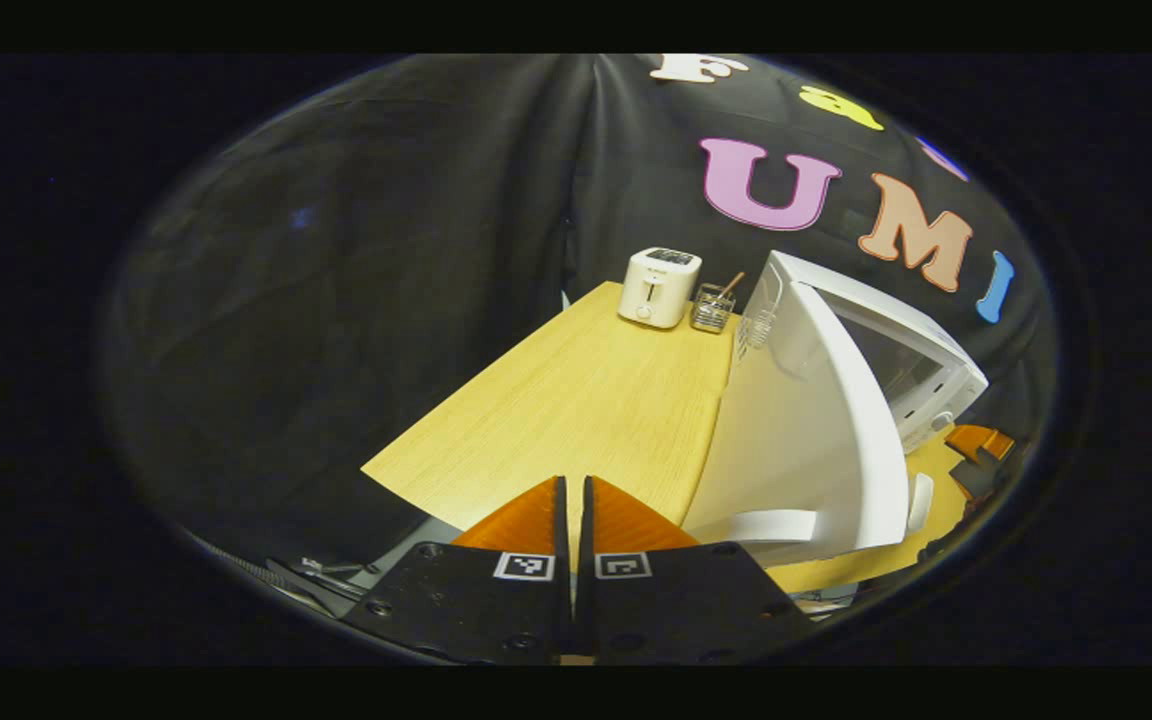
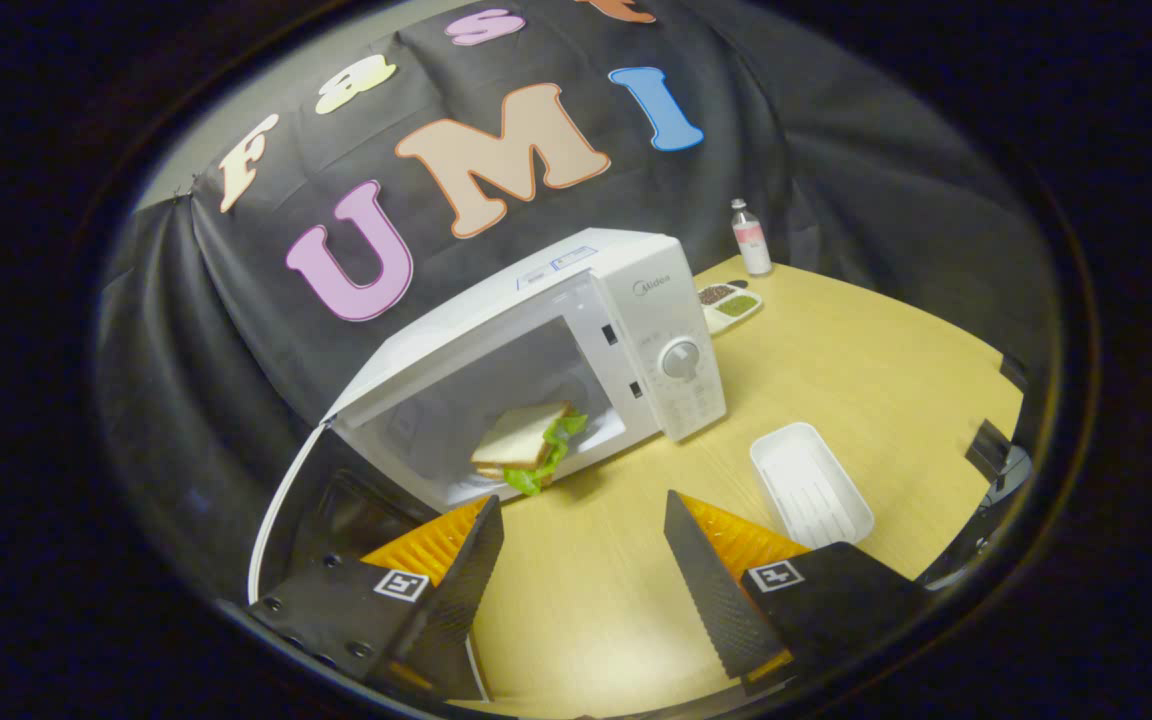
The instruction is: Open the microwave oven with the left hand, put the food in, and close the microwave oven.
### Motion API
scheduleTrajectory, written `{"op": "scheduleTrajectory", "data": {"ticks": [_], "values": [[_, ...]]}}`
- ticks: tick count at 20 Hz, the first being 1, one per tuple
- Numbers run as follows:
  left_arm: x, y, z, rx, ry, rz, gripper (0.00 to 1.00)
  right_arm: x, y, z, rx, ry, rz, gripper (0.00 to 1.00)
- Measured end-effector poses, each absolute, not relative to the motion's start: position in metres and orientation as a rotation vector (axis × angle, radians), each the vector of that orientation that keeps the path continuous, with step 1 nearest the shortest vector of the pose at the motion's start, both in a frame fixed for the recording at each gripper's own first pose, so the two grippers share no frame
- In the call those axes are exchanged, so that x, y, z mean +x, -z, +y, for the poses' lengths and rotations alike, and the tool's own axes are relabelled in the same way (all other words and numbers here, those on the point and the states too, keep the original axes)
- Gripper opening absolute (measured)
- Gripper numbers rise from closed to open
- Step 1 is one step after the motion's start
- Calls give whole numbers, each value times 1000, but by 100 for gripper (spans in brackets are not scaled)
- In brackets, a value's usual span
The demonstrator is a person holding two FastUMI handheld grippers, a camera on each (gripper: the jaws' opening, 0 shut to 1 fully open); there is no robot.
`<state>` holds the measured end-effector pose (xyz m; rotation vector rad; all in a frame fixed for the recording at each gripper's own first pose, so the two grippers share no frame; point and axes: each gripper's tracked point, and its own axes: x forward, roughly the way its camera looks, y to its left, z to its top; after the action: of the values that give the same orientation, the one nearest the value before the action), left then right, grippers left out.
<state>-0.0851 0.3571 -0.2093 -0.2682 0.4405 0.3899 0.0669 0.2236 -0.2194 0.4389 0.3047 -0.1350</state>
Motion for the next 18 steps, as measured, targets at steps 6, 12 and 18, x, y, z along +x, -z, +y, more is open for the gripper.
{"op": "scheduleTrajectory", "data": {"ticks": [6,12,18], "values": [[-69,209,328,-252,-299,472,1,34,224,211,354,131,338,91],[-53,203,296,-215,-250,486,1,27,213,178,311,152,331,91],[-35,201,250,-204,-217,511,1,36,195,151,290,140,289,99]]}}
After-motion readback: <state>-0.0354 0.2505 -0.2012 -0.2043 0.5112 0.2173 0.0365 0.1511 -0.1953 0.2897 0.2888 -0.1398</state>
